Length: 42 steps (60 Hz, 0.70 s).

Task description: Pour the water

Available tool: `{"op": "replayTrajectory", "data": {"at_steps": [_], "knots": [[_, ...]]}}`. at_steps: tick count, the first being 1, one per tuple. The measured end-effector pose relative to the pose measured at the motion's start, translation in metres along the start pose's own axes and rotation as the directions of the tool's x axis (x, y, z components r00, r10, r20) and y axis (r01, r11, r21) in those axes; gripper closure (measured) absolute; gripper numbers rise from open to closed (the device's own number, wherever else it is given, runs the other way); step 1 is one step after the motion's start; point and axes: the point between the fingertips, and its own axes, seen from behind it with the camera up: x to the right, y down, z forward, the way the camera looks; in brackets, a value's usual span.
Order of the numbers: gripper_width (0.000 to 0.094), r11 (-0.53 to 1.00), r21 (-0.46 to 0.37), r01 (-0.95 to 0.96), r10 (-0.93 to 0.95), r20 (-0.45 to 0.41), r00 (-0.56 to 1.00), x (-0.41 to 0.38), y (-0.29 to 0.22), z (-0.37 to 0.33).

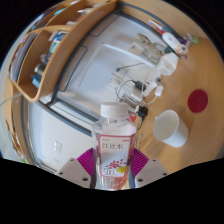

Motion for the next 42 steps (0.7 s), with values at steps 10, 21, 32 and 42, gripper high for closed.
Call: {"op": "replayTrajectory", "data": {"at_steps": [10,21,32,42], "knots": [[0.0489,0.913,-0.005,-0.409,0.409,0.032,0.912,0.001,-0.013,0.016],[0.0487,0.717,0.004,-0.698,0.696,0.055,0.716,0.004,-0.021,0.027],[0.0488,0.568,-0.035,-0.822,0.822,0.064,0.565,0.003,-0.019,0.037],[0.0488,0.487,-0.024,-0.873,0.873,0.054,0.486,0.015,-0.019,0.037]]}}
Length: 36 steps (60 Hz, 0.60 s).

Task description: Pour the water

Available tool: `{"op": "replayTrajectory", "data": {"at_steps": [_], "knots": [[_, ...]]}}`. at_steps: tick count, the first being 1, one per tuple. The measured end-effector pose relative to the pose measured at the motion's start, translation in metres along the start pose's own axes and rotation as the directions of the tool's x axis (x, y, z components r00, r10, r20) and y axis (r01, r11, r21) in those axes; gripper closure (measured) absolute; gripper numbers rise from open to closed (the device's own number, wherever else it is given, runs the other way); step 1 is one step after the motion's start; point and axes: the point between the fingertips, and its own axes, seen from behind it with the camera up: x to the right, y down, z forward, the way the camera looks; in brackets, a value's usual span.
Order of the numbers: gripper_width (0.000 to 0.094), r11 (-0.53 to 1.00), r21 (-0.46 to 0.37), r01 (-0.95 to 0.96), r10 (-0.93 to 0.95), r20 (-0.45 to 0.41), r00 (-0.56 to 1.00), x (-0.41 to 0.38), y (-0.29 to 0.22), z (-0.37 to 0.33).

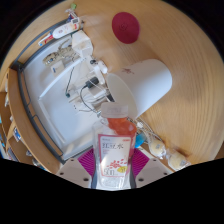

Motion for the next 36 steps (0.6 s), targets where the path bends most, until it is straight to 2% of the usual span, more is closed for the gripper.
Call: {"op": "replayTrajectory", "data": {"at_steps": [11,15,19,23,28,32,36], "knots": [[0.0471,0.996,-0.007,0.085,-0.085,-0.022,0.996,-0.002,0.000,-0.003],[0.0473,0.977,0.002,0.213,-0.213,-0.014,0.977,-0.016,0.002,-0.008],[0.0474,0.907,0.005,0.421,-0.421,-0.024,0.907,-0.033,0.004,-0.015],[0.0473,0.728,-0.024,0.686,-0.685,-0.069,0.725,-0.046,0.003,-0.024],[0.0473,0.361,-0.019,0.932,-0.923,-0.151,0.354,-0.071,-0.023,-0.039],[0.0472,0.066,-0.002,0.998,-0.973,-0.222,0.064,-0.103,-0.048,-0.052],[0.0470,-0.142,0.003,0.990,-0.950,-0.281,-0.136,-0.125,-0.070,-0.061]]}}
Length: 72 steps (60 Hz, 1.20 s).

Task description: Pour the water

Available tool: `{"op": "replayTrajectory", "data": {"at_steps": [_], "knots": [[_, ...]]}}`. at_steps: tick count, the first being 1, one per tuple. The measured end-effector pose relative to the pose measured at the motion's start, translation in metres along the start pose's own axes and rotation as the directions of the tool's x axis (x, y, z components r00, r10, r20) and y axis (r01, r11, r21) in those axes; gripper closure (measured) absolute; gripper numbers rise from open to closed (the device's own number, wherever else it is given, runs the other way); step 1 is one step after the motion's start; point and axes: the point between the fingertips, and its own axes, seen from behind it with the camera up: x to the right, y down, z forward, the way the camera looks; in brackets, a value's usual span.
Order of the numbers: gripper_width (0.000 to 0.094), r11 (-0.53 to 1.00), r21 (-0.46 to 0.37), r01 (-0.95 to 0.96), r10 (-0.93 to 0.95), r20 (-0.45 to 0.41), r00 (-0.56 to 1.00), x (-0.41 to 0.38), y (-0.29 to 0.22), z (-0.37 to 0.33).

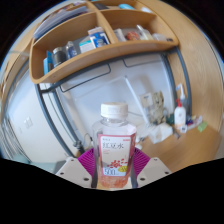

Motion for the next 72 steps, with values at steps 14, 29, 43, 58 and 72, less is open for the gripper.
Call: {"op": "replayTrajectory", "data": {"at_steps": [14,29,43,58,72], "knots": [[0.0459,0.966,0.088,0.242,-0.229,-0.134,0.964,0.076,-0.004,0.005],[0.0451,0.937,0.030,0.348,-0.340,-0.152,0.928,0.129,0.053,0.040],[0.0412,0.930,0.022,0.368,-0.363,-0.117,0.924,0.140,0.091,0.059],[0.0200,0.944,-0.035,0.329,-0.330,-0.139,0.934,0.152,0.114,0.055],[0.0089,0.946,-0.109,0.306,-0.317,-0.100,0.943,0.147,0.133,0.023]]}}
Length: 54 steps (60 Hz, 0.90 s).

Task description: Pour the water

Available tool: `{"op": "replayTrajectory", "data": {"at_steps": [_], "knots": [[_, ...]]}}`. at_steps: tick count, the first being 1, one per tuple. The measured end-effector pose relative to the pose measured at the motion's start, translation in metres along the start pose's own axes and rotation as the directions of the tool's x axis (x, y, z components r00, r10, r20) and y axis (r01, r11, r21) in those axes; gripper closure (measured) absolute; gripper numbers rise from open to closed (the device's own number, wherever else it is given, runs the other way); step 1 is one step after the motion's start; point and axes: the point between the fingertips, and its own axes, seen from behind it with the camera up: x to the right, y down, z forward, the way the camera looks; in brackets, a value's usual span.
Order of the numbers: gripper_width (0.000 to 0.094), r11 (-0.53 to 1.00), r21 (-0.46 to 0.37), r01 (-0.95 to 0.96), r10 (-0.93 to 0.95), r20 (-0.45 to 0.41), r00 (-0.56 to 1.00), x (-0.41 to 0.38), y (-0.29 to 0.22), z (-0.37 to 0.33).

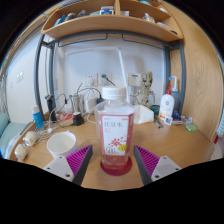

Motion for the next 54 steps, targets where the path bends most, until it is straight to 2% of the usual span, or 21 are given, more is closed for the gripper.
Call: {"op": "replayTrajectory", "data": {"at_steps": [11,22,28,36,54], "knots": [[0.0104,0.995,-0.101,-0.015,0.014,-0.010,1.000,0.010,0.005,-0.061],[0.0099,0.995,-0.092,-0.037,0.035,-0.022,0.999,0.018,-0.041,-0.119],[0.0102,0.997,-0.059,-0.045,0.043,-0.028,0.999,0.021,-0.063,-0.141],[0.0093,0.998,-0.068,-0.013,0.014,0.019,1.000,0.010,-0.067,-0.157],[0.0101,0.998,-0.067,0.009,-0.008,0.028,1.000,0.006,-0.077,-0.170]]}}
